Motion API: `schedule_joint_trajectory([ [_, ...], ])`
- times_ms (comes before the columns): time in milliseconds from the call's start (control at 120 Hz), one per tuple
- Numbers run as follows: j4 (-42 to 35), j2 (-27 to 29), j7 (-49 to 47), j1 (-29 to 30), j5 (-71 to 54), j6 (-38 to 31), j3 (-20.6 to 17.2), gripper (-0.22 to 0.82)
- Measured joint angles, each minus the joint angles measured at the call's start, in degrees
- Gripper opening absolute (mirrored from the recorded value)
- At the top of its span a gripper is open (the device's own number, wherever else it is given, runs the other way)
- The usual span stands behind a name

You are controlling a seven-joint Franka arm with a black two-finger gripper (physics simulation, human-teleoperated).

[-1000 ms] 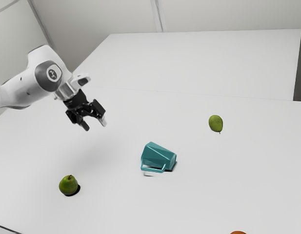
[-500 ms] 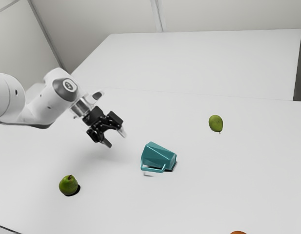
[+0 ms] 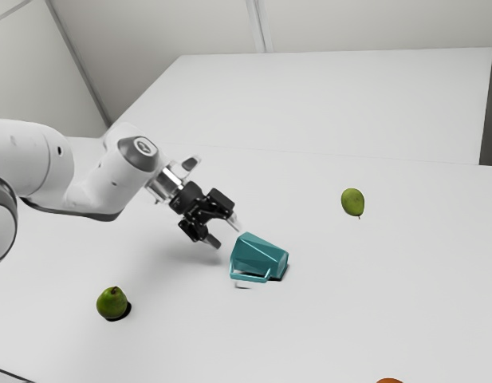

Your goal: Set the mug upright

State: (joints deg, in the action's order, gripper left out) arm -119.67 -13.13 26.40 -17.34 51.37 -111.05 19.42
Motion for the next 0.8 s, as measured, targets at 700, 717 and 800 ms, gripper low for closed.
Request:
schedule_joint_trajectory([
  [700, 1.9, -4.0, 5.9, -4.2, 7.0, -0.6, 0.1, 0.26],
  [717, 1.9, -4.0, 6.0, -4.2, 7.1, -0.6, 0.1, 0.23],
  [800, 1.8, -4.0, 6.4, -4.2, 7.2, -0.6, 0.3, 0.08],
])
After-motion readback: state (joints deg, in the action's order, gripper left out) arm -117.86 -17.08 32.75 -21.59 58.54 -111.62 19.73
